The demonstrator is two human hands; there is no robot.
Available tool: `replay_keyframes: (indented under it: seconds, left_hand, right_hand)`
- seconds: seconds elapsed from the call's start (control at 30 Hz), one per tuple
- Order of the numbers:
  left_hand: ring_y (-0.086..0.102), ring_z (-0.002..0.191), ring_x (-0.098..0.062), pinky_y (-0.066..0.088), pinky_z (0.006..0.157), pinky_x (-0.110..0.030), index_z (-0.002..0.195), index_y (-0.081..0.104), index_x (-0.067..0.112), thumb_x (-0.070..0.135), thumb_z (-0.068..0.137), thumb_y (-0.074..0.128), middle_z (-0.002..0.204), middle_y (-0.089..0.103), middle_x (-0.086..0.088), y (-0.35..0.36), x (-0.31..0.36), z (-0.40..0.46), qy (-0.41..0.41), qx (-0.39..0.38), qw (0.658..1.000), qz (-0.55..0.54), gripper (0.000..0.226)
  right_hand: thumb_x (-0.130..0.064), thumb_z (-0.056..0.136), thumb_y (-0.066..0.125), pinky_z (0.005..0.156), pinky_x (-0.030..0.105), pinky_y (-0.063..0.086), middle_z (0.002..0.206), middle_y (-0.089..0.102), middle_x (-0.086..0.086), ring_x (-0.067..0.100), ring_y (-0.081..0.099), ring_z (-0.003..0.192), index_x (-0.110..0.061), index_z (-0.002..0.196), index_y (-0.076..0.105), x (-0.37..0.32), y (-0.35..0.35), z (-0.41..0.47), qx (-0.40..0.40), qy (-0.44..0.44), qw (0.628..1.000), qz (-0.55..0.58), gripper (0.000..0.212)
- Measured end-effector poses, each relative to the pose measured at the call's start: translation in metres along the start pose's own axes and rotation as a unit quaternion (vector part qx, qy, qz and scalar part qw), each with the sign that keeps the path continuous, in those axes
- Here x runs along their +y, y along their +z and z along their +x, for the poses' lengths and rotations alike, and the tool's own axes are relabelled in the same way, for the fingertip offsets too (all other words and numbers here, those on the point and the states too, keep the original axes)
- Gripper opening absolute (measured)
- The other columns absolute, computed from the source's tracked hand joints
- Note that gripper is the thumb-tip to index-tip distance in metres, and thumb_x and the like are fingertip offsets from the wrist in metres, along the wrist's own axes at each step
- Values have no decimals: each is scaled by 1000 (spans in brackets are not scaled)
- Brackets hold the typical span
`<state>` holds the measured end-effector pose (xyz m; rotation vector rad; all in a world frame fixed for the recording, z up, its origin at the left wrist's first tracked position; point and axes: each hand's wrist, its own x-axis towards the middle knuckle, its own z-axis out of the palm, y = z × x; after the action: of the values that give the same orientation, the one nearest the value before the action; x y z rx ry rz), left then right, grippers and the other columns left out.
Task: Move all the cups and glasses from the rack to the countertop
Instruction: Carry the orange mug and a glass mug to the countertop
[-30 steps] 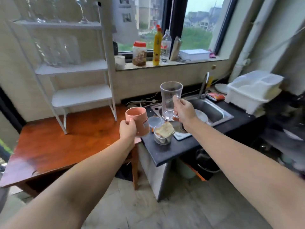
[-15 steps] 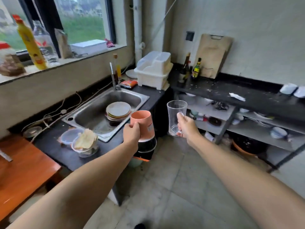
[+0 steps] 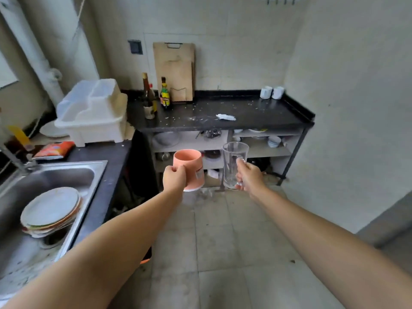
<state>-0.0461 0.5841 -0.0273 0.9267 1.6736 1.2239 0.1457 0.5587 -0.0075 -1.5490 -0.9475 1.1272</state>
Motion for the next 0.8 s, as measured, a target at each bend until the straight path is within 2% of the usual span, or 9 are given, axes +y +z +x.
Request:
replay_keyframes:
  seconds: [0.17, 0.37, 0.53, 0.63, 0.67, 0.73, 0.8]
  left_hand:
    - [51, 85, -25, 40, 75, -31, 94, 51, 6, 16, 89, 45, 93, 55, -11, 73, 9, 30, -17, -79, 997, 4, 13]
    - [51, 85, -25, 40, 74, -32, 100, 53, 5, 15, 88, 44, 87, 57, -7, 170, 23, 77, -32, -142, 989, -1, 17]
    - [51, 88, -27, 40, 76, -32, 96, 48, 9, 16, 92, 42, 97, 54, -10, 253, 49, 126, -39, -146, 988, 3, 10]
    - [51, 88, -27, 40, 78, -32, 81, 48, 13, 16, 93, 41, 89, 55, -9, 303, 78, 160, -34, -135, 990, -4, 14]
    - [51, 88, -27, 41, 78, -32, 83, 49, 12, 15, 93, 40, 88, 55, -8, 314, 86, 169, -35, -134, 990, -15, 14]
    - [51, 88, -26, 46, 79, -35, 97, 49, 10, 15, 92, 40, 95, 54, -9, 339, 100, 191, -45, -126, 991, -27, 11]
    - [52, 78, -22, 49, 70, -34, 100, 48, 8, 14, 90, 41, 96, 54, -11, 358, 107, 210, -41, -122, 991, -26, 14]
  right_hand:
    - [-41, 95, 47, 43, 22, 42, 63, 34, -1, 10, 35, 54, -18, 71, 46, 6, -44, 41, 71, 26, 997, -13, 33]
    - [-40, 95, 48, 48, 23, 42, 61, 34, 0, 12, 35, 54, -19, 65, 46, 1, -90, 120, 126, 42, 991, 12, 37]
    - [-42, 95, 47, 47, 23, 40, 62, 32, 0, 12, 33, 55, -12, 80, 48, -13, -129, 205, 113, 30, 993, -26, 33]
    - [-43, 94, 47, 45, 22, 42, 62, 34, -1, 12, 36, 54, -14, 73, 51, -36, -154, 265, 109, 24, 993, -36, 35]
    - [-43, 94, 47, 46, 23, 42, 61, 34, -1, 11, 36, 53, -16, 72, 51, -42, -158, 279, 108, 19, 993, -30, 35]
    - [-44, 94, 47, 47, 23, 40, 60, 33, -2, 11, 34, 52, -15, 76, 50, -52, -168, 315, 109, 19, 994, -19, 34]
    - [-45, 93, 48, 48, 24, 38, 59, 33, -3, 11, 33, 51, -16, 81, 50, -58, -175, 342, 111, 20, 994, -10, 31]
